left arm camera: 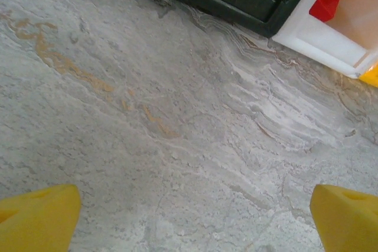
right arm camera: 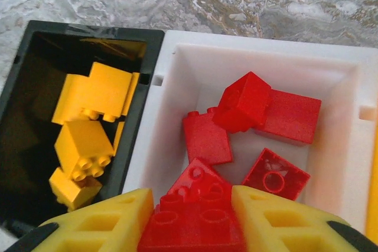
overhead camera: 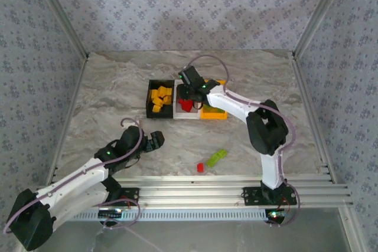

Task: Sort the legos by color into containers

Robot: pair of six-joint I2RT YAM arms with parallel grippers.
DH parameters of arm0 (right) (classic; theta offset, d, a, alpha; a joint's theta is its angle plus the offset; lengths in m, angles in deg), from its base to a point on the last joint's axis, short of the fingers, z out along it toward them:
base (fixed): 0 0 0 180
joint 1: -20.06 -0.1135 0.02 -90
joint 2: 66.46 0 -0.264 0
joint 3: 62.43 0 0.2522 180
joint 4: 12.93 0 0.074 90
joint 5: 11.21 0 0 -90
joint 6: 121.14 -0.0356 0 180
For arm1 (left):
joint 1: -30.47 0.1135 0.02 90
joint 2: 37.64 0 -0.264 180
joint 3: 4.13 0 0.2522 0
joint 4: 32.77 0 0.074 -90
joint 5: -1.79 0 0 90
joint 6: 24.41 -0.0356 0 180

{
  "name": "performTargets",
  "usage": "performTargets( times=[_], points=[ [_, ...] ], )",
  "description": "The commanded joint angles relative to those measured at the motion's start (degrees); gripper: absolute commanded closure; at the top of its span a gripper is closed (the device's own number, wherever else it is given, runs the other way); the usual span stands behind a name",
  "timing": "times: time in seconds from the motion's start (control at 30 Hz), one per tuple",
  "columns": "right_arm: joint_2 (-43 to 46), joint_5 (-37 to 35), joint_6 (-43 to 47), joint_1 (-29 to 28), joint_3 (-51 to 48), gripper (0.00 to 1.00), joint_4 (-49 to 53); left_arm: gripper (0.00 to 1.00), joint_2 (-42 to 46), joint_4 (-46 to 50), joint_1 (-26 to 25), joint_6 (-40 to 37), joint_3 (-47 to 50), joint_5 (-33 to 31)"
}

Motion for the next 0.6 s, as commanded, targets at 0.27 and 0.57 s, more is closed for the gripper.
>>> performTargets(
  times=[0.27, 0.57],
  points=[
    [6.3, 1.0, 0.7, 1.8, -2.0, 0.27, -0.1, 0.01, -4.6, -2.8, -2.6, -2.9, -4.6, 2.2],
    [31.1, -7.1, -13.5, -3.6, -29.5, 0.27, 4.3, 0.01, -8.7, -4.2, -4.5, -3.6, -6.6, 2.8]
  ],
)
